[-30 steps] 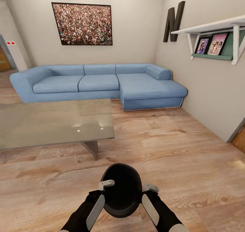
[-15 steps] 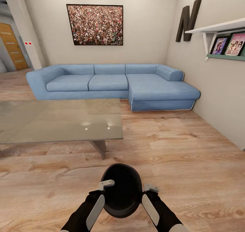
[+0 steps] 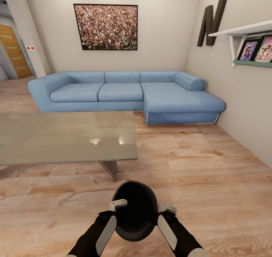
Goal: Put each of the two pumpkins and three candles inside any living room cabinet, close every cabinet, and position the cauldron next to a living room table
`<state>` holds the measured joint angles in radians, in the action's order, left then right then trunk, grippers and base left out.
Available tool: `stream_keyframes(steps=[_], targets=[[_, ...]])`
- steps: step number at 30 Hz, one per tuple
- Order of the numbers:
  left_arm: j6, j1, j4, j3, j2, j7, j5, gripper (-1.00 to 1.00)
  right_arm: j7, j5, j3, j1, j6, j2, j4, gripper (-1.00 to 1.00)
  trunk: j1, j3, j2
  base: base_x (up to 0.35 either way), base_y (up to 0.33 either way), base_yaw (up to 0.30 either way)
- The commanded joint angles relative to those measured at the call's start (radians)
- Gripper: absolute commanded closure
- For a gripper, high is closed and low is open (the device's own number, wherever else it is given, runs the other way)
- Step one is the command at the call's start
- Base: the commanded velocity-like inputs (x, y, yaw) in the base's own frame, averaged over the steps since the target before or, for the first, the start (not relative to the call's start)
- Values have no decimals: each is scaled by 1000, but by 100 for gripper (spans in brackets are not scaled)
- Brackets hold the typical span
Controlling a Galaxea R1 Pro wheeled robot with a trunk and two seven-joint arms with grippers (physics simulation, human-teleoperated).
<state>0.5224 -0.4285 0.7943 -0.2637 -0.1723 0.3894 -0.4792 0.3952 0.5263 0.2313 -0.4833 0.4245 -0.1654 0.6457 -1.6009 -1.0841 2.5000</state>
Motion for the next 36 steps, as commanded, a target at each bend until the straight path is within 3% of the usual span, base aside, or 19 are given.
stream_keyframes(steps=[1, 8, 15, 36], targets=[[4, -1, 2, -2, 4, 11, -4, 100, 8, 20, 3, -1, -4, 1, 6, 100, 0, -1, 1, 151, 0, 198], [4, -1, 2, -2, 4, 10, -4, 100, 5, 20, 4, -1, -4, 1, 6, 100, 0, -1, 1, 151, 0, 186], [4, -1, 2, -2, 4, 9, -4, 100, -35, 20, 1, -1, -4, 3, 7, 100, 0, -1, 1, 150, 0, 9], [4, 0, 5, -3, 4, 11, -4, 100, -38, 20, 3, -1, -4, 3, 8, 100, 0, -1, 1, 20, 0, 11]])
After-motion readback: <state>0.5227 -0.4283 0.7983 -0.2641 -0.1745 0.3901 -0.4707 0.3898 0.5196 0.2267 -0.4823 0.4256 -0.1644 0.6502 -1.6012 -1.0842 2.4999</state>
